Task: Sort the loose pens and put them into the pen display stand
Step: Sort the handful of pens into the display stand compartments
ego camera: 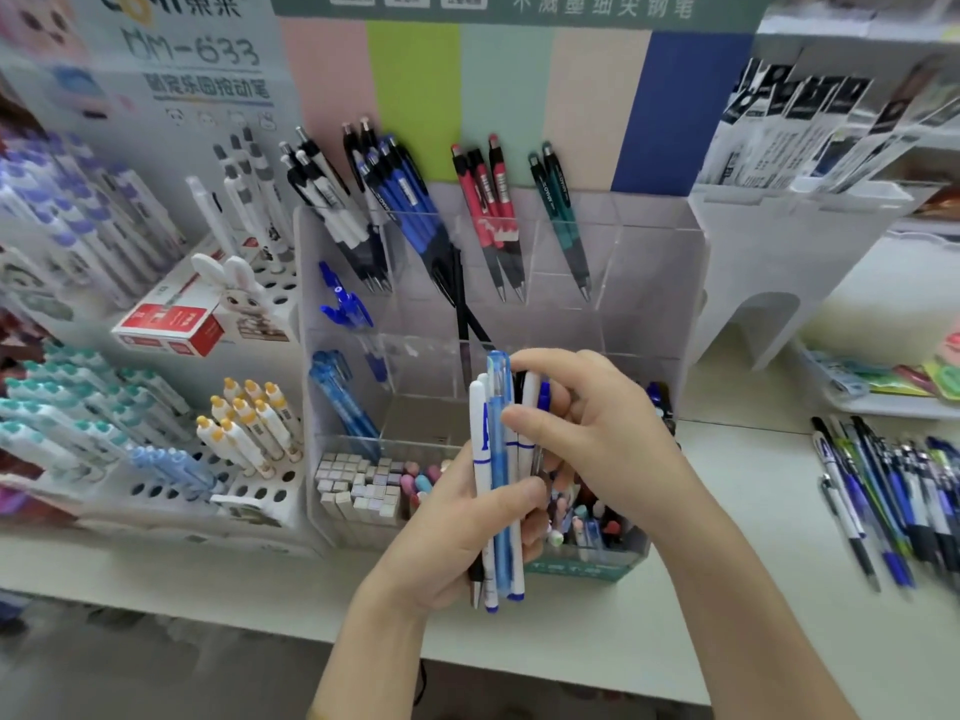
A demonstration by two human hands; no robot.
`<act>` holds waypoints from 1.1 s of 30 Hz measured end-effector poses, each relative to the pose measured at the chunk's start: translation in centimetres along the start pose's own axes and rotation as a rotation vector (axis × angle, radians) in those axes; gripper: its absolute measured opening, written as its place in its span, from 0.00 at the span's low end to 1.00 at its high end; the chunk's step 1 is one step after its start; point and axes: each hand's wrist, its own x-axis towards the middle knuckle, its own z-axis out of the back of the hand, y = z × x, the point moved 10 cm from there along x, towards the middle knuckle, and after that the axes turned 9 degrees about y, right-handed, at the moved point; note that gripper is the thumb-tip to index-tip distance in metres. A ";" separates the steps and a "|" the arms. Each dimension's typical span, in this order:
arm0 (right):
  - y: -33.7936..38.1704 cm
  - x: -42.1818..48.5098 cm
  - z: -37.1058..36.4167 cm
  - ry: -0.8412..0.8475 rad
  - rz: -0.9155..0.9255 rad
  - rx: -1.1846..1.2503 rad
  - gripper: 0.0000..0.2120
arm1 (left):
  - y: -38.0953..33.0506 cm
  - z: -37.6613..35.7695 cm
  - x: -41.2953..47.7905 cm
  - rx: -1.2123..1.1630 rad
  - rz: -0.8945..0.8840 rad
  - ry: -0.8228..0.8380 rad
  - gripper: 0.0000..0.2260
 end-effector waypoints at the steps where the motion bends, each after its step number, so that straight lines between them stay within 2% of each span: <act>1: -0.1 0.0 0.2 -0.007 0.007 0.035 0.15 | 0.0 0.0 0.1 0.008 0.005 0.002 0.21; 5: -0.3 0.0 0.8 -0.062 0.032 0.185 0.15 | -0.4 0.5 0.7 0.021 0.015 0.002 0.22; 10: -0.4 0.2 0.7 -0.074 0.041 0.305 0.13 | -1.5 0.9 0.8 0.047 0.014 0.005 0.14; 14: -0.1 0.1 0.4 -0.081 0.030 0.394 0.11 | -1.9 1.4 0.7 0.082 0.020 0.019 0.16; 18: 0.2 0.1 0.3 -0.116 -0.006 0.314 0.11 | -1.9 1.7 0.9 0.078 0.034 0.039 0.20; 21: 0.1 0.1 0.6 -0.130 -0.045 0.284 0.09 | -1.9 1.6 1.0 0.084 0.045 0.050 0.19; 25: -1.0 -0.1 0.9 -0.168 -0.092 0.306 0.06 | -2.3 1.8 1.1 0.066 0.033 0.011 0.17; 29: -1.6 -0.3 1.2 -0.219 -0.126 0.282 0.06 | -2.5 2.6 1.4 0.180 0.018 -0.058 0.20; 33: -2.1 -0.2 1.7 -0.226 -0.172 0.380 0.07 | -2.5 3.2 1.4 0.165 0.034 -0.129 0.14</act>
